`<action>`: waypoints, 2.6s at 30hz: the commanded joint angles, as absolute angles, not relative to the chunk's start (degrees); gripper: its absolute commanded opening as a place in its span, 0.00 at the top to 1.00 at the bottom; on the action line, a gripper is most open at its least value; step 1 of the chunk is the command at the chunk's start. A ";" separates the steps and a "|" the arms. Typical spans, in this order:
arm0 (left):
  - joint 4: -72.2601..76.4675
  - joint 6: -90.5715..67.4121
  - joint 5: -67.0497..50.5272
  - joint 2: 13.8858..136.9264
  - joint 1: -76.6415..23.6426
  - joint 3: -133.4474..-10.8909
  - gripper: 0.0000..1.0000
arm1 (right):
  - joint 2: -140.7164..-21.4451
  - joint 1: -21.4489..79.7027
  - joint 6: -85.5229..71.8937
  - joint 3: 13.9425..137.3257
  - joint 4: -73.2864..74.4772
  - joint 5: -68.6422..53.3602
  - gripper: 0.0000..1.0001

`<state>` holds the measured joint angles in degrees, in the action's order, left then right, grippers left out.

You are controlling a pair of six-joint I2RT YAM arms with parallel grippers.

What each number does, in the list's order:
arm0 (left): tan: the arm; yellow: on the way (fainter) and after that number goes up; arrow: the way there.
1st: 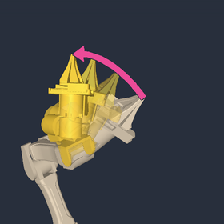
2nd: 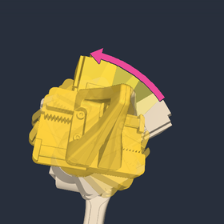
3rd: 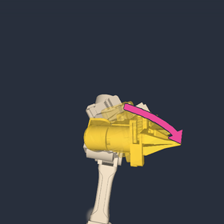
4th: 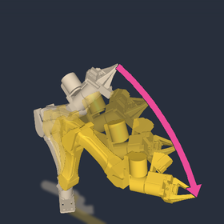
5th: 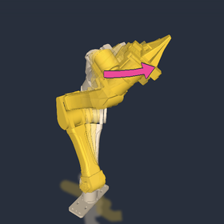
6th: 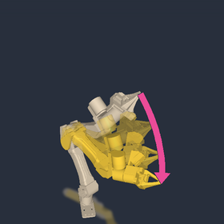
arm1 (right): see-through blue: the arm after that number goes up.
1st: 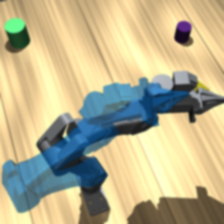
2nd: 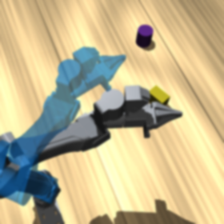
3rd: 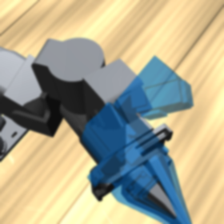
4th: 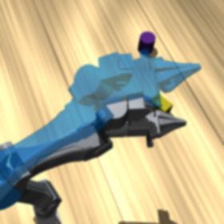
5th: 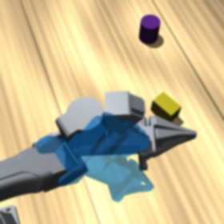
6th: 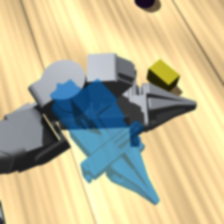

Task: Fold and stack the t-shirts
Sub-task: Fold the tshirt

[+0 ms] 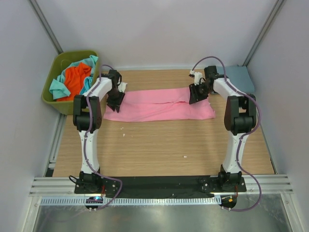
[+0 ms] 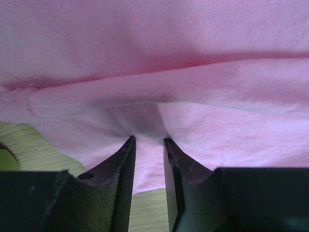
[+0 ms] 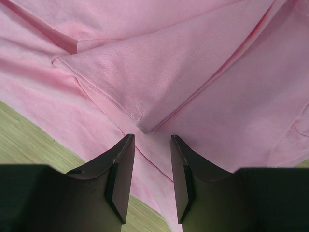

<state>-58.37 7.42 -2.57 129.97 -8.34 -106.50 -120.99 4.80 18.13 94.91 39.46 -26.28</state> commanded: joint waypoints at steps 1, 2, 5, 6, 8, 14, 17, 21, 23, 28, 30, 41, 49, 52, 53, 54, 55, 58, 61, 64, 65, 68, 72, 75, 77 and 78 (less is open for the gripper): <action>-56.51 6.50 -2.02 129.99 -8.17 -105.30 0.70 | -121.64 5.01 18.55 96.59 38.68 -28.21 0.59; -56.43 6.50 -1.85 129.90 -8.17 -105.12 0.70 | -121.81 5.01 18.28 96.94 38.41 -28.39 0.60; -56.25 6.50 -1.58 129.64 -8.17 -104.42 0.70 | -122.61 5.10 18.28 97.91 38.32 -28.83 0.62; -56.16 6.42 -1.50 129.55 -8.17 -104.24 0.70 | -122.87 5.18 18.28 98.17 38.23 -28.83 0.62; -56.08 6.42 -1.32 129.55 -8.17 -103.98 0.70 | -123.22 5.19 18.28 98.70 38.15 -29.18 0.63; -55.46 6.33 -1.06 128.94 -8.44 -102.40 0.70 | -123.93 5.80 18.28 100.19 37.62 -30.23 0.87; -55.28 6.33 -0.97 128.50 -8.35 -101.43 0.70 | -123.58 5.89 18.19 101.51 37.44 -30.06 0.94; -55.11 6.33 -0.79 128.06 -8.44 -100.90 0.70 | -123.05 5.89 17.93 103.53 36.92 -29.79 0.97; -55.02 6.33 -0.62 128.06 -8.61 -100.81 0.70 | -123.40 5.98 16.97 105.29 36.13 -30.32 0.98; -55.11 6.42 -0.53 127.62 -9.14 -100.72 0.71 | -127.17 7.29 16.96 112.21 34.98 -29.27 0.99; -55.02 6.50 -0.53 127.27 -9.23 -100.37 0.70 | -129.63 8.35 17.05 114.60 34.54 -28.39 0.98; -54.14 6.15 3.51 123.58 -9.58 -98.88 0.70 | -125.08 12.30 15.47 115.23 31.29 -21.98 0.56; -54.40 6.94 3.43 121.46 -9.58 -100.98 0.70 | -114.35 10.11 13.11 99.68 26.03 -16.19 0.55; -55.90 7.82 2.90 122.34 -9.58 -103.87 0.65 | -113.12 9.41 12.39 94.14 24.61 -13.64 0.55; -56.07 7.74 2.64 122.52 -9.58 -104.15 0.65 | -113.12 9.40 12.39 93.26 24.52 -12.84 0.55; -56.34 7.73 2.03 122.61 -9.49 -104.41 0.65 | -113.29 9.32 12.48 92.21 24.52 -12.66 0.55; -56.51 7.47 1.76 122.96 -9.49 -104.59 0.64 | -113.81 9.23 12.39 91.85 24.52 -12.66 0.55; -56.43 6.94 1.14 123.13 -9.58 -103.71 0.64 | -114.78 9.14 11.69 91.58 23.74 -11.87 0.55; -55.55 6.68 1.05 122.70 -9.93 -101.00 0.65 | -116.98 9.14 10.99 92.72 23.73 -11.51 0.55; -54.49 6.85 1.40 122.43 -10.19 -98.01 0.65 | -119.26 9.14 10.72 94.22 23.99 -11.60 0.55; -54.06 6.68 1.58 122.34 -10.28 -97.48 0.65 | -119.79 9.14 10.72 94.57 24.17 -11.51 0.55; -53.44 6.59 2.45 122.52 -10.28 -95.63 0.65 | -122.25 9.14 10.63 95.97 24.52 -11.25 0.55; -53.79 7.38 4.83 122.26 -10.90 -92.48 0.65 | -126.90 9.14 10.81 99.56 25.57 -10.28 0.55; -53.35 7.38 6.06 119.29 -11.77 -88.87 0.65 | -129.54 9.14 10.81 103.25 25.66 -9.32 0.55; -52.39 7.12 6.24 117.08 -12.83 -83.69 0.65 | -132.79 9.14 10.20 105.81 25.14 -8.53 0.55; -51.95 7.21 6.68 114.46 -13.44 -81.93 0.65 | -133.93 9.14 9.85 109.04 24.96 -8.44 0.55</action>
<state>-51.16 6.63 4.75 118.54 -11.97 -87.18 -130.56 8.95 11.16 102.94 26.22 -10.81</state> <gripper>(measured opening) 0.351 0.449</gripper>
